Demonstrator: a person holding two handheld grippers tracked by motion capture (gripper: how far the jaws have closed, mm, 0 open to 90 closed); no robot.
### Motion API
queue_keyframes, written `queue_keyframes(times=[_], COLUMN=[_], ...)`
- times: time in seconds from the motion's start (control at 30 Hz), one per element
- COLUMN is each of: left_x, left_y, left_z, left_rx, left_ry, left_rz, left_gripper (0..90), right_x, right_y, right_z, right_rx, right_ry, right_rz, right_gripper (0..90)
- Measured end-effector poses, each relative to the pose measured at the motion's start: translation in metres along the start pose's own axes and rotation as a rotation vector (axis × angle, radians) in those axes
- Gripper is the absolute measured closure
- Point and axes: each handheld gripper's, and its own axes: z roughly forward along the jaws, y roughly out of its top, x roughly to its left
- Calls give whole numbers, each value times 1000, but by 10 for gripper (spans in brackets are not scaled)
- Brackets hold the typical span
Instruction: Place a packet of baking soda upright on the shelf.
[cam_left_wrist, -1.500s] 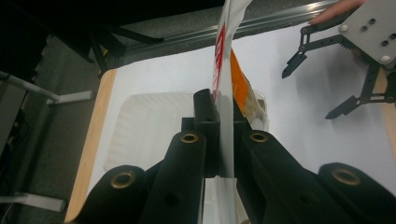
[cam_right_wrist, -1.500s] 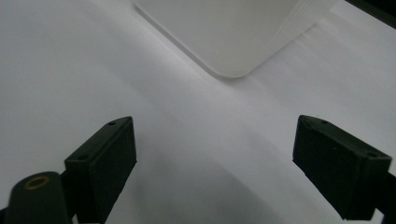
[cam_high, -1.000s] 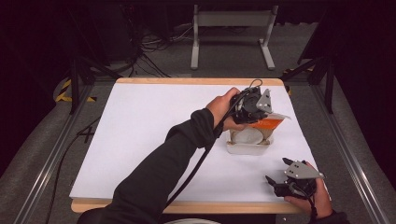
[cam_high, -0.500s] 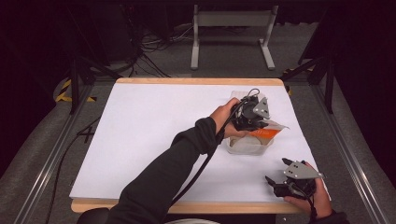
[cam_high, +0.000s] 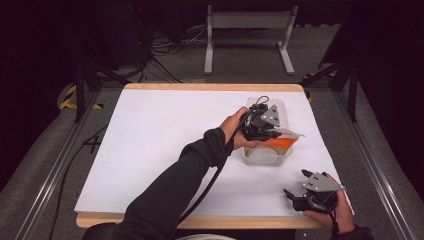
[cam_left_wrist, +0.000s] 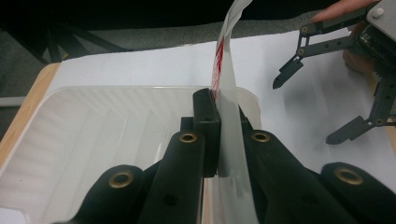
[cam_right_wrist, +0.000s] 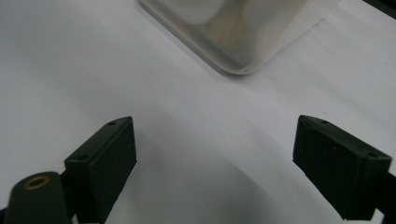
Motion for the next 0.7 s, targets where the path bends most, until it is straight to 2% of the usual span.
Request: queue_keyframes(times=[0.17,0.23,0.47,0.7], left_x=[3,3,3,5], left_y=[-3,-4,-6,-6], left_z=[-1,-1,-2,-7], left_rx=[-22,-15,-1,0], left_ry=[-15,-11,-14,3], left_rz=[-25,-31,-32,-31], left_gripper=[877,879,884,830], right_x=[-1,0,0,-2], right_y=[0,0,0,-2], right_z=[-1,0,1,1], right_rx=[-2,-1,4,8], right_ry=[0,1,2,5], right_rz=[2,5,3,10], right_gripper=[140,140,140,140])
